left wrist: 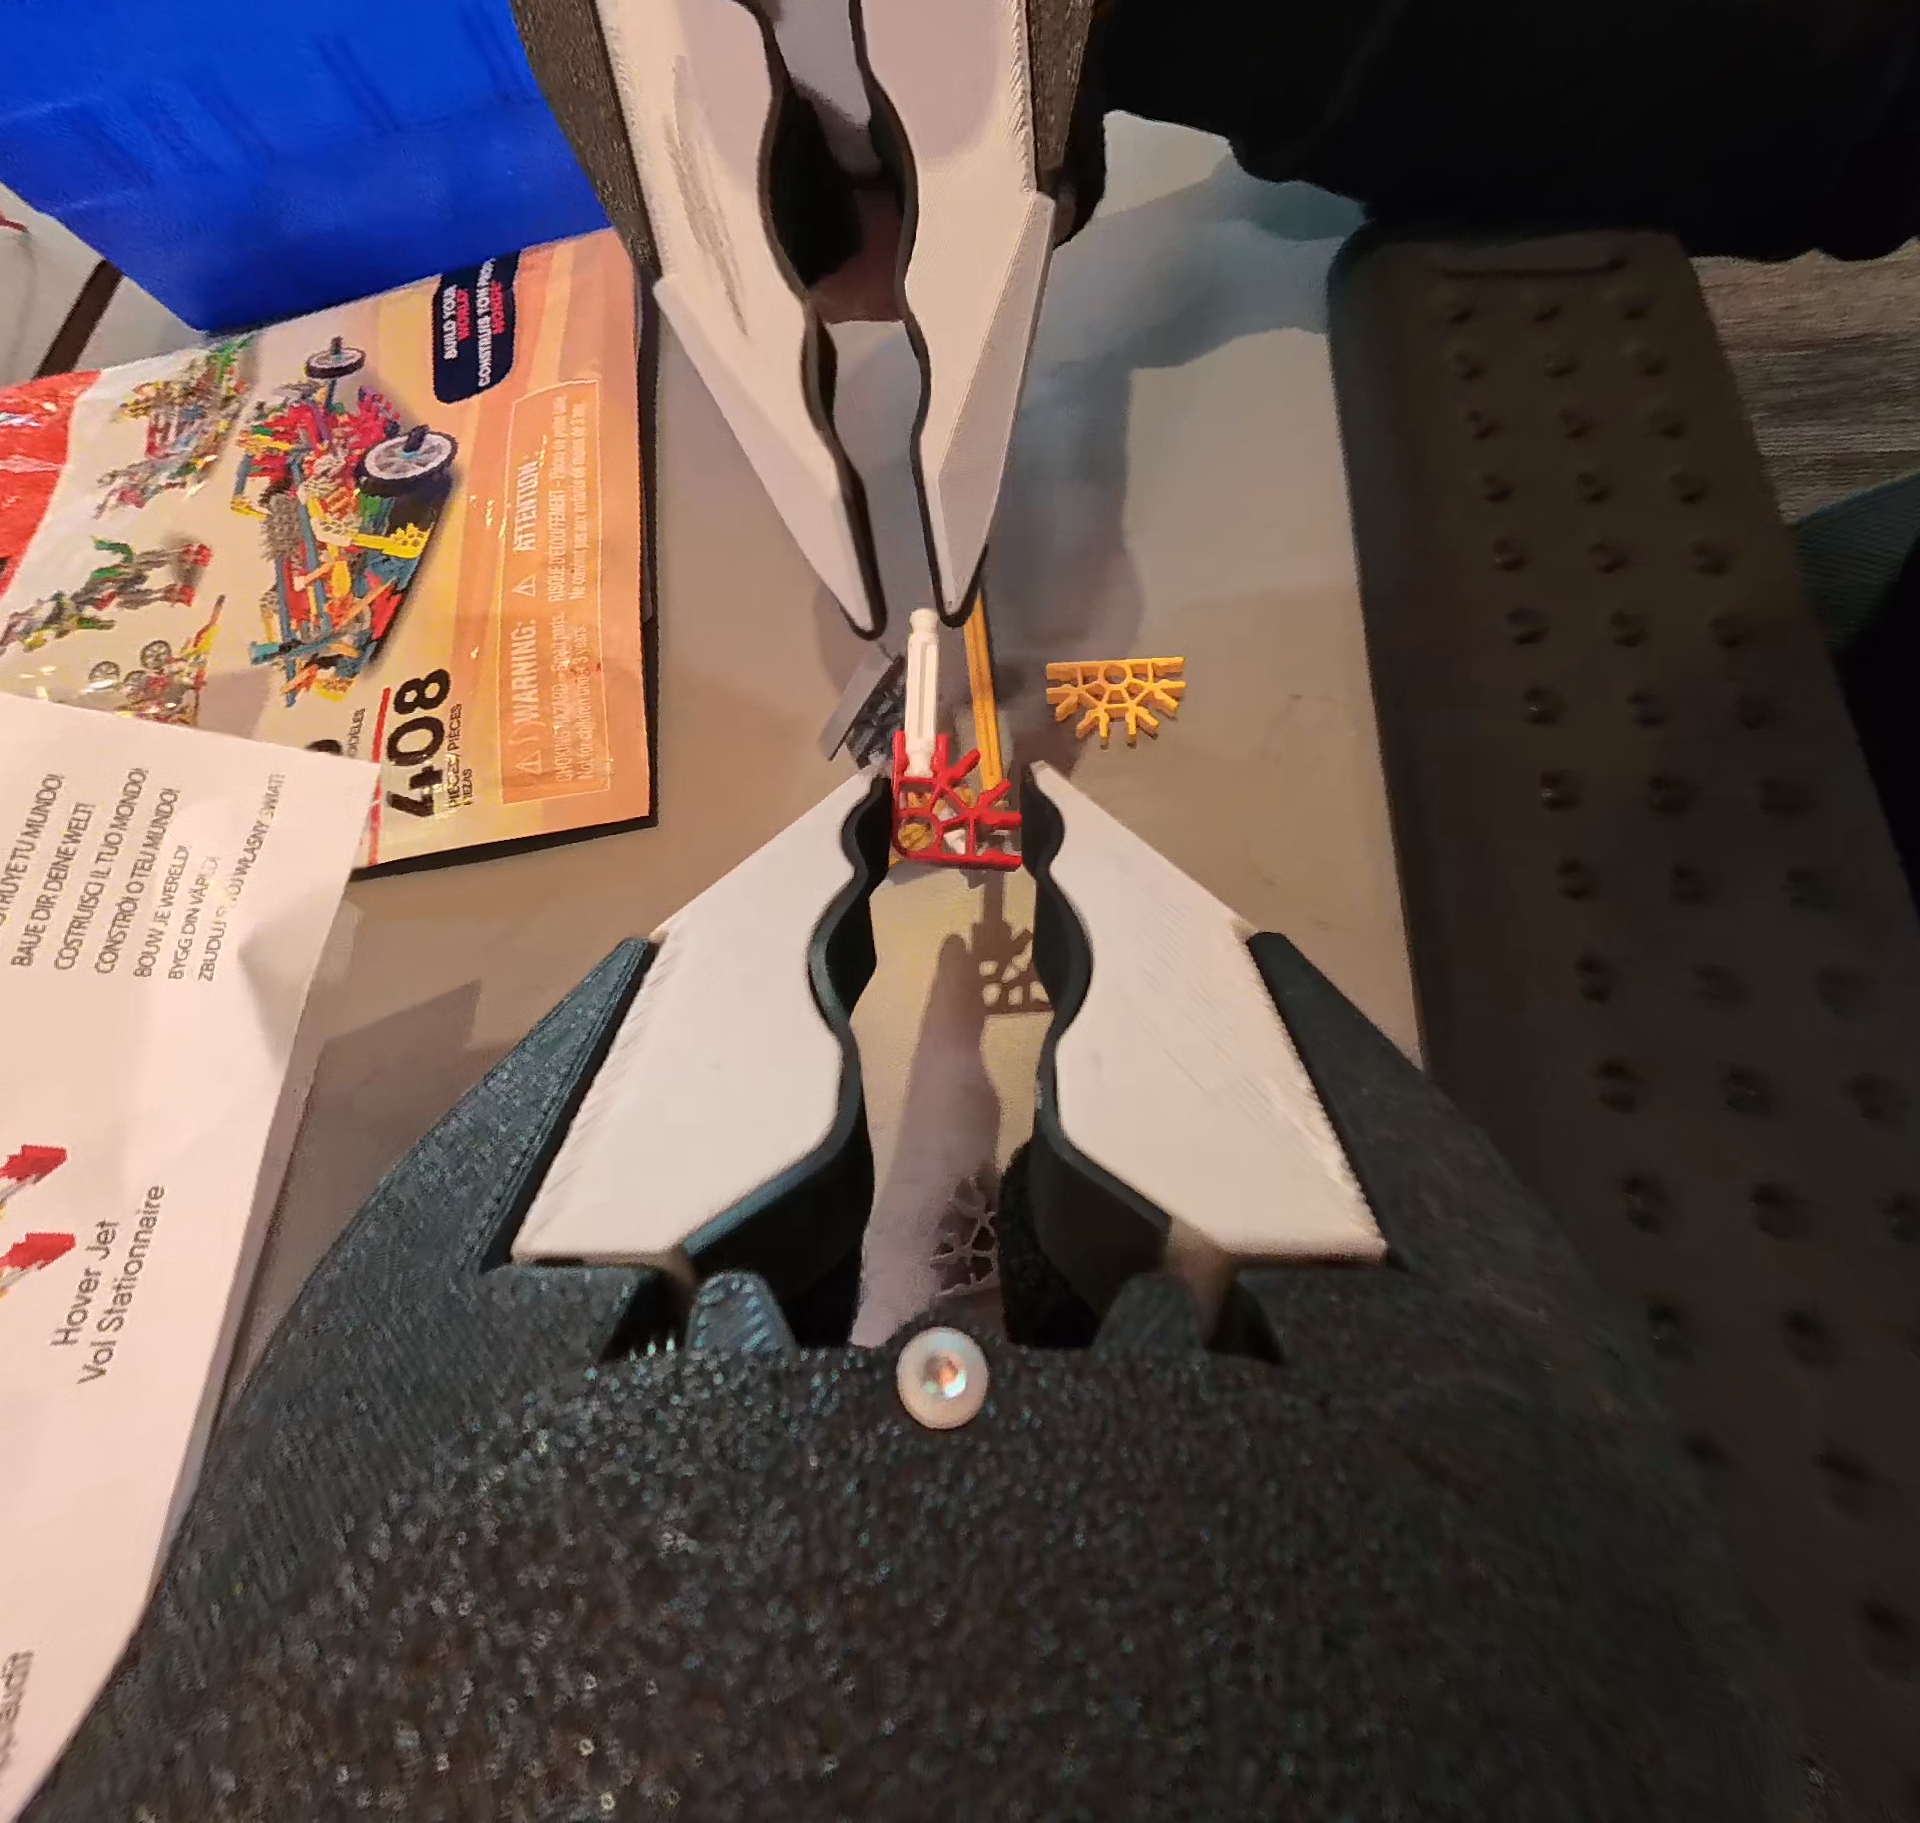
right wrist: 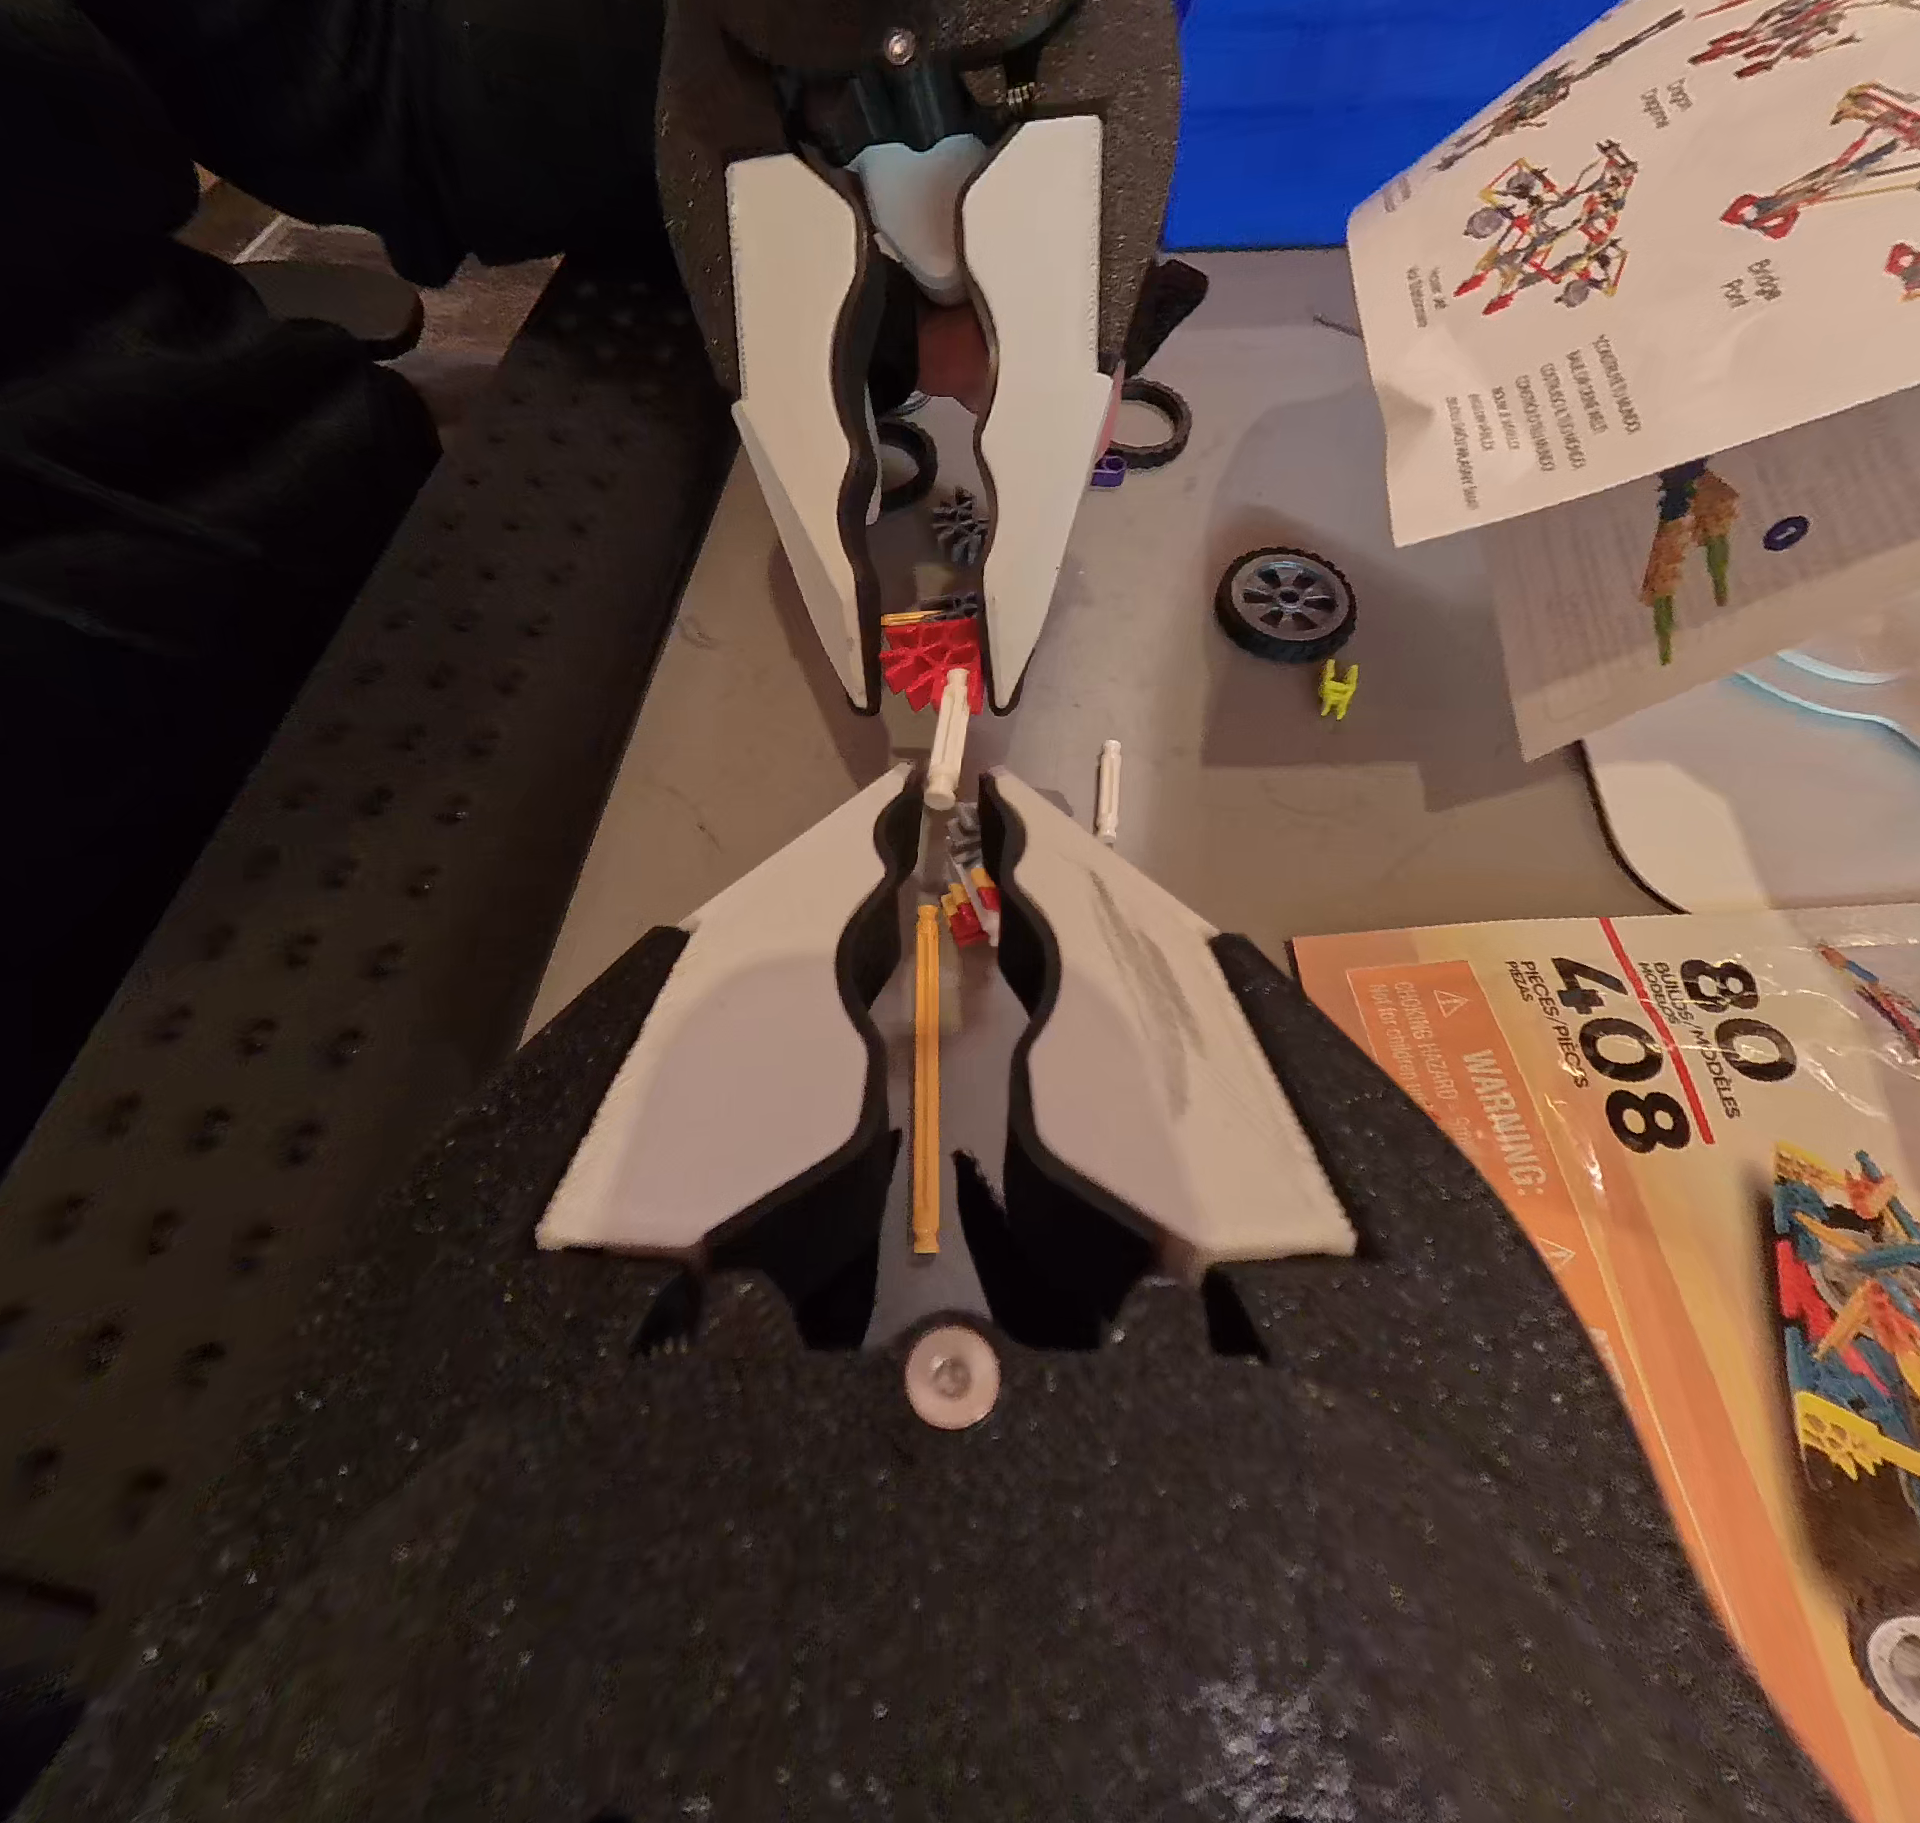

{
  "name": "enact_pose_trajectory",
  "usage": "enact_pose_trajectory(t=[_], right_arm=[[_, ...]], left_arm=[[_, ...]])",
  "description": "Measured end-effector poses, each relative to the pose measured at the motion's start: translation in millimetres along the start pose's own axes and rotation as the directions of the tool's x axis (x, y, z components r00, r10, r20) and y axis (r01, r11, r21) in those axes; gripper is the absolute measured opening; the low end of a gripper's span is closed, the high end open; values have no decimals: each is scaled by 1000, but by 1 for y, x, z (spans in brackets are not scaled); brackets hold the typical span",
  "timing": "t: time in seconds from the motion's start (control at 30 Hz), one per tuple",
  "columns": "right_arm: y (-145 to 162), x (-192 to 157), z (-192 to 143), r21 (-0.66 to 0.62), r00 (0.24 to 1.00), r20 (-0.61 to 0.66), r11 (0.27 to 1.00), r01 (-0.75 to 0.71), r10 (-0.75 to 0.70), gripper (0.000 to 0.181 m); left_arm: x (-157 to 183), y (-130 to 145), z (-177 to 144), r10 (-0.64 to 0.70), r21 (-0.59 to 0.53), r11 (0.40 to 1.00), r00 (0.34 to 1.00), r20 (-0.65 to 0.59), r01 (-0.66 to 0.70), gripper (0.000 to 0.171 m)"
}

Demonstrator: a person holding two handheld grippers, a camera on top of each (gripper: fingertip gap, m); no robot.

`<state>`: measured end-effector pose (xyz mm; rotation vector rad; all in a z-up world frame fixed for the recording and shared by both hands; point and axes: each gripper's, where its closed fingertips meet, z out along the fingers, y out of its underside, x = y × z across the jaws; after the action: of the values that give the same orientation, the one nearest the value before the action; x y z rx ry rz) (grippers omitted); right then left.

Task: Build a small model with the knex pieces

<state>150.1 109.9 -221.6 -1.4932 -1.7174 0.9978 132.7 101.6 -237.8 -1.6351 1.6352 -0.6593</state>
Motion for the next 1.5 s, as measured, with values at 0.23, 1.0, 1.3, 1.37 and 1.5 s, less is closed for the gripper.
enact_pose_trajectory(t=[0.23,1.0,1.3,1.37,1.5], right_arm=[[0,6,-1,10,999,-23,1000,-28,28,27],[18,11,17,-51,996,-7,995,-89,88,41],[16,16,13,-34,994,-26,994,-106,105,36],[16,16,8,-28,993,-27,993,-112,111,30],[18,13,2,-37,993,-8,993,-116,116,16]], left_arm=[[0,5,1,23,-48,999,997,71,-19,24],[-5,5,3,12,-88,996,988,155,2,24],[-6,6,3,14,-102,995,986,164,3,24],[-7,6,3,12,-102,995,986,167,5,24],[-7,6,3,11,-103,995,986,167,7,24]])
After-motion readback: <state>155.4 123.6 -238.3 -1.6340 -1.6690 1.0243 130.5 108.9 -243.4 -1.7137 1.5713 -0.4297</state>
